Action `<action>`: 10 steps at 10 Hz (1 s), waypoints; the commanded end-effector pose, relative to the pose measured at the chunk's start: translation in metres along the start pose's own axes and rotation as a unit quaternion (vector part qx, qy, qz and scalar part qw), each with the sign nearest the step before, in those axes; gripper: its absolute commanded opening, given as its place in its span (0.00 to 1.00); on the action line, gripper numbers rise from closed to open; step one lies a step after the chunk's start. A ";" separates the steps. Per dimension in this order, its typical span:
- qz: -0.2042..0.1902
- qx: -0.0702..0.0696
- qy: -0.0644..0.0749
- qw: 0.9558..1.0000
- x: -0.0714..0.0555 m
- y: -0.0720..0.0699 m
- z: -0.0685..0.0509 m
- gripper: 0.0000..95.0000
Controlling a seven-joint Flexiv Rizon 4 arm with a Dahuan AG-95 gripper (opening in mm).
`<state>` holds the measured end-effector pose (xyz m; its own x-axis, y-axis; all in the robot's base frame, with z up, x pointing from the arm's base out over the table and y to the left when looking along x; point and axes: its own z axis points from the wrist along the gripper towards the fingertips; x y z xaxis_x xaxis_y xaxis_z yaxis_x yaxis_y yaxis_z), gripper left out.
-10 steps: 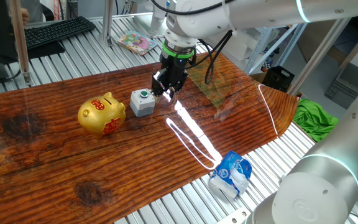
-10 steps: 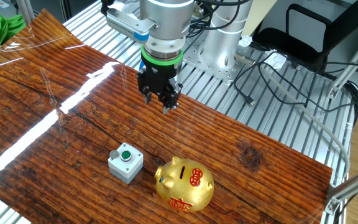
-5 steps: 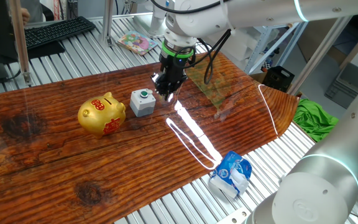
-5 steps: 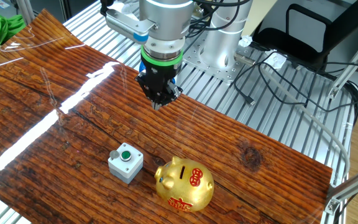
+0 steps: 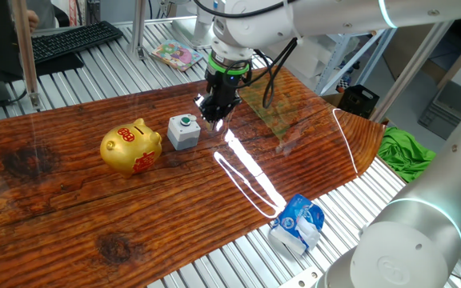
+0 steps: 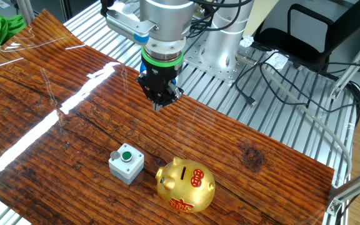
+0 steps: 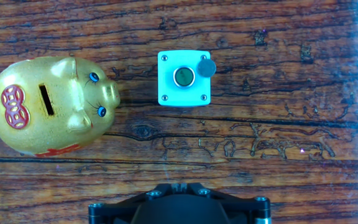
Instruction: Drop coins into a piggy bank
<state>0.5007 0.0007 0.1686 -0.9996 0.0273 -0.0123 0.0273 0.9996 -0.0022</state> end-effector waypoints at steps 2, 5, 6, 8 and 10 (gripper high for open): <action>0.000 0.000 -0.001 1.000 -0.001 0.000 0.001 0.00; 0.001 -0.005 0.015 1.000 -0.007 0.000 0.000 0.00; 0.002 -0.008 0.021 1.000 -0.011 -0.001 0.000 0.00; 0.002 -0.016 0.027 1.000 -0.017 -0.002 0.001 0.00; 0.004 -0.028 0.028 0.999 -0.026 -0.005 0.003 0.00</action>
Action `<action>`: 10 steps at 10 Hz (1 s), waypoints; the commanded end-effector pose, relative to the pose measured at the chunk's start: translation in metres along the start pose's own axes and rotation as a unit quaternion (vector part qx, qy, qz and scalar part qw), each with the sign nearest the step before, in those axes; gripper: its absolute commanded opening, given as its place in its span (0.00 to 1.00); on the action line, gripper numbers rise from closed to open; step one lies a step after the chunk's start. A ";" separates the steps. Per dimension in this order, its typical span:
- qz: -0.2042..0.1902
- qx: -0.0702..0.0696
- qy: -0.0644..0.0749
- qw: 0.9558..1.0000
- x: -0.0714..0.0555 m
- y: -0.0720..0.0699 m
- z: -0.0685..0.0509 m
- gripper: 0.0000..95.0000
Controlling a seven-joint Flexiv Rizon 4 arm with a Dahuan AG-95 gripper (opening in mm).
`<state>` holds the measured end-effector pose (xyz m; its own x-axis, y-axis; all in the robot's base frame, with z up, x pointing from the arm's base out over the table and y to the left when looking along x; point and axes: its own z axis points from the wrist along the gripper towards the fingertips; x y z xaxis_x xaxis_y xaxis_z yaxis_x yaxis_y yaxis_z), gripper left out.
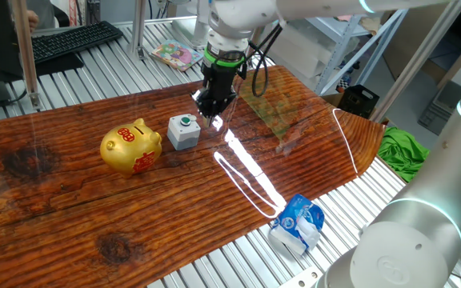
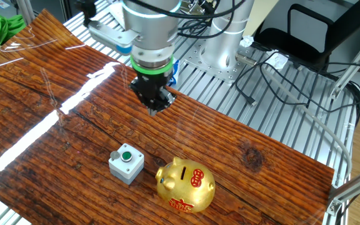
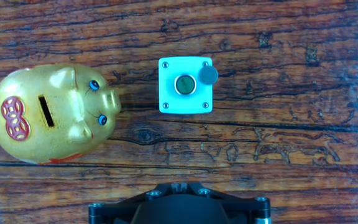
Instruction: Drop coins into a piggy bank
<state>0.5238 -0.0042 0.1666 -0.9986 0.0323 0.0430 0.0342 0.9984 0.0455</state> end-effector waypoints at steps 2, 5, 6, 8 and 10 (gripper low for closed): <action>0.004 -0.021 0.005 1.000 -0.014 -0.004 0.003 0.00; 0.001 -0.036 0.015 0.999 -0.032 -0.010 0.006 0.00; 0.000 -0.037 0.018 0.999 -0.036 -0.011 0.006 0.00; -0.002 -0.045 0.022 0.999 -0.047 -0.014 0.008 0.00; -0.002 -0.054 0.025 0.998 -0.057 -0.016 0.011 0.00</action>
<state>0.5797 -0.0227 0.1519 -0.9955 0.0227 0.0918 0.0368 0.9873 0.1549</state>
